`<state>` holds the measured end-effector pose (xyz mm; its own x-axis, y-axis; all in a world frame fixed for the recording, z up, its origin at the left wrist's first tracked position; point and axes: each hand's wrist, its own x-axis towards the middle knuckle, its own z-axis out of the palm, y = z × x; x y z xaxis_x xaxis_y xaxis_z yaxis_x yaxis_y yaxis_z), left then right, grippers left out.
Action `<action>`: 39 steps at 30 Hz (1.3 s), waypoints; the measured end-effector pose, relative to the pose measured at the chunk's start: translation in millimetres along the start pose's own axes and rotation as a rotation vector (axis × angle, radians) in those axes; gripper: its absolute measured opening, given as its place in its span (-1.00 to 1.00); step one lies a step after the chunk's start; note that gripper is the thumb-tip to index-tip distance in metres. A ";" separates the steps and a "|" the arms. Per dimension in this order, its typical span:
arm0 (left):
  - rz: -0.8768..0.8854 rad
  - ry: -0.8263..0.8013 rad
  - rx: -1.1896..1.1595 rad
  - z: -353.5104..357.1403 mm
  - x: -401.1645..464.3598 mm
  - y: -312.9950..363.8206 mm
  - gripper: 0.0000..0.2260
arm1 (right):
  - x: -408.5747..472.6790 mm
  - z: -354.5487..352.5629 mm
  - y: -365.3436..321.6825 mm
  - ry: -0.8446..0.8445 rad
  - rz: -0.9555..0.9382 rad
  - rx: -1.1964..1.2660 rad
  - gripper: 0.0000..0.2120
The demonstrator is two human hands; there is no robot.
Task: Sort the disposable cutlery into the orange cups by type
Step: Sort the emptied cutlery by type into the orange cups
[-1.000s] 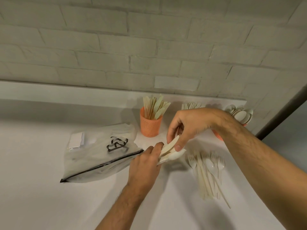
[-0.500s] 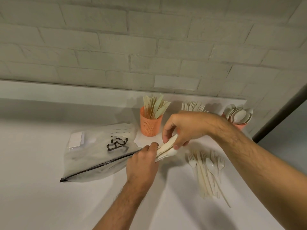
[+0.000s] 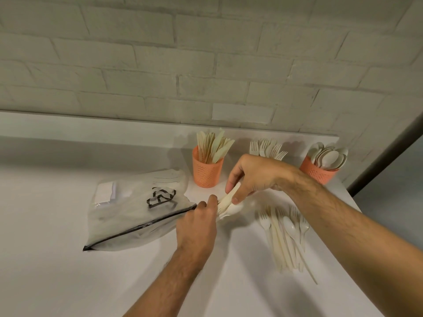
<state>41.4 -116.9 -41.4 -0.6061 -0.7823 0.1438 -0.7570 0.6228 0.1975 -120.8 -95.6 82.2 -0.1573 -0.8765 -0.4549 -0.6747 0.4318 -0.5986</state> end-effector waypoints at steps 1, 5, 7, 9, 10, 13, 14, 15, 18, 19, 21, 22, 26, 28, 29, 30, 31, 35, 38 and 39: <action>0.003 0.003 -0.006 -0.3 0.2 -0.1 -0.70 | -1.2 -0.6 -0.6 -0.002 -0.007 -0.021 -0.72; 0.013 -0.014 -0.063 4.0 -1.1 -0.6 -0.69 | -3.6 -2.2 0.1 -0.010 -0.071 -0.072 -0.72; 0.013 -0.018 -0.112 5.4 -1.3 -1.5 -0.68 | -1.9 -2.4 2.7 -0.024 -0.096 -0.036 -0.74; 0.007 -0.005 -0.170 5.8 -2.0 -2.6 -0.66 | 0.7 -2.3 6.3 -0.034 -0.115 0.000 -0.76; 0.000 -0.009 -0.208 6.3 -2.7 -3.0 -0.65 | 2.0 -2.2 8.2 -0.036 -0.130 0.006 -0.76; -0.020 -0.026 -0.324 8.8 -5.1 -6.0 -0.64 | 4.2 -3.2 12.7 -0.021 -0.186 0.024 -0.78; -0.027 -0.032 -0.363 9.5 -5.8 -7.1 -0.64 | 4.3 -4.1 13.9 -0.017 -0.199 0.035 -0.79; -0.032 -0.034 -0.407 10.3 -6.1 -8.0 -0.64 | 3.8 -5.1 14.6 -0.015 -0.206 0.046 -0.79; -0.068 -0.064 -0.562 11.4 -5.5 -10.8 -0.73 | 0.9 -7.3 14.0 0.018 -0.213 0.059 -0.80; -0.081 -0.081 -0.612 11.8 -5.0 -11.9 -0.78 | -0.1 -8.4 13.8 0.040 -0.217 0.065 -0.81; -0.092 -0.110 -0.684 12.7 -5.1 -14.4 -0.84 | -0.9 -12.3 15.1 0.079 -0.236 0.094 -0.81; -0.095 -0.123 -0.720 13.1 -5.4 -15.4 -0.85 | -0.7 -14.5 16.3 0.090 -0.250 0.111 -0.82; -0.086 -0.146 -0.915 9.2 -6.3 -13.3 -0.89 | 4.0 -10.4 21.1 0.153 -0.324 0.211 -0.84; -0.073 -0.142 -1.003 6.2 -6.8 -10.7 -0.87 | 8.3 -3.4 25.1 0.187 -0.359 0.317 -0.82; -0.066 -0.135 -1.014 5.6 -7.1 -10.0 -0.86 | 10.6 -1.3 28.0 0.190 -0.364 0.354 -0.80; -0.062 -0.126 -1.000 5.6 -7.6 -10.0 -0.86 | 11.8 -1.0 30.4 0.180 -0.364 0.368 -0.78; -0.060 -0.117 -0.972 6.5 -8.0 -10.3 -0.87 | 11.3 -2.2 31.8 0.156 -0.364 0.362 -0.76; -0.038 -0.131 -0.883 10.0 -9.6 -12.0 -0.90 | 2.6 -15.6 29.1 0.007 -0.311 0.223 -0.69; -0.021 -0.144 -0.925 7.3 -10.7 -8.9 -0.90 | 1.6 -21.6 24.6 -0.059 -0.276 0.170 -0.66; -0.019 -0.138 -0.949 5.7 -10.7 -7.4 -0.89 | 3.1 -21.6 24.5 -0.045 -0.282 0.178 -0.65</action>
<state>52.1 -113.1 -50.0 -0.6648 -0.7464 0.0292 -0.2903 0.2942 0.9106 -153.5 -92.3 80.4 0.0524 -0.9582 -0.2812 -0.5503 0.2072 -0.8088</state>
